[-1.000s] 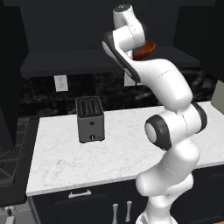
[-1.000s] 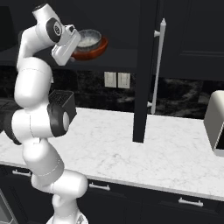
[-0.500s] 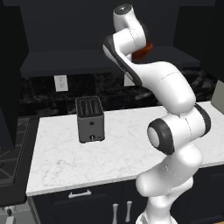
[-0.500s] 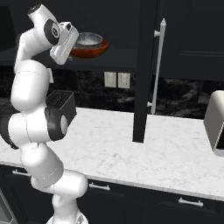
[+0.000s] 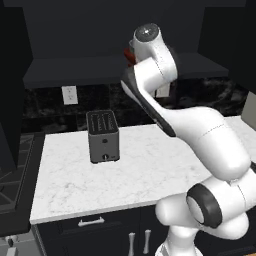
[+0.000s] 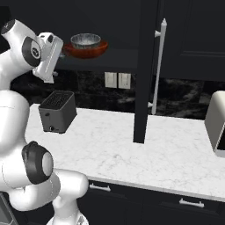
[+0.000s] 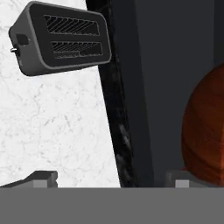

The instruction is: Pick up the bowls on the counter and stack them on top of one another in the open cabinet. Place the smaller bowl on top of the larger bowl.

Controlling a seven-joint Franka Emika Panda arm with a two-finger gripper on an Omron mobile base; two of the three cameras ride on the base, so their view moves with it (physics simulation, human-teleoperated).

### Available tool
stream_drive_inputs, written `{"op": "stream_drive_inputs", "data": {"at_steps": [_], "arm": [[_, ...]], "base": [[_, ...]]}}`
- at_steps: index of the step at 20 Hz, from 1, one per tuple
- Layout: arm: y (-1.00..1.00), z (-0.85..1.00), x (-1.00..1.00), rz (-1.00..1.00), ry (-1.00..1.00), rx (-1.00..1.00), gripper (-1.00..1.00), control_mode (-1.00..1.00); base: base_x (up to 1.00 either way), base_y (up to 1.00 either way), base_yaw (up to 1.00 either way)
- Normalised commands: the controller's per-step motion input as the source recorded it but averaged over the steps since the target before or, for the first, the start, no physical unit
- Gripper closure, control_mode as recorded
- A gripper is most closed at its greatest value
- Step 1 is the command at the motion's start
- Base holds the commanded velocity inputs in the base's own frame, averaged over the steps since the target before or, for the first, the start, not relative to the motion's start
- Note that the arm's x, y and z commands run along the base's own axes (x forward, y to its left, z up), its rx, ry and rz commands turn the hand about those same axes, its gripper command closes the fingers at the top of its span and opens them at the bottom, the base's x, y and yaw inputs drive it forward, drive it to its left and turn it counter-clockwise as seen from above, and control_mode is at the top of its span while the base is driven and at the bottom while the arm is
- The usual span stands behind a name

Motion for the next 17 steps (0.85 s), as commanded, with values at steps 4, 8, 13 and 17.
{"op": "stream_drive_inputs", "data": {"at_steps": [4, 8, 13, 17], "arm": [[0.0, -0.65, -1.0, 0.08, 0.0, 0.0, -1.0, -1.0], [0.0, -0.98, -1.0, 0.08, 0.13, -0.01, -1.0, -1.0], [0.01, -1.0, -1.0, 0.03, 0.23, -0.02, -1.0, -1.0], [0.02, -1.0, -0.78, 0.0, 0.15, -0.02, -1.0, -1.0]], "base": [[0.0, 0.0, 0.0], [0.0, 0.0, 0.0], [0.0, 0.0, 0.0], [0.0, 0.0, 0.0]]}}
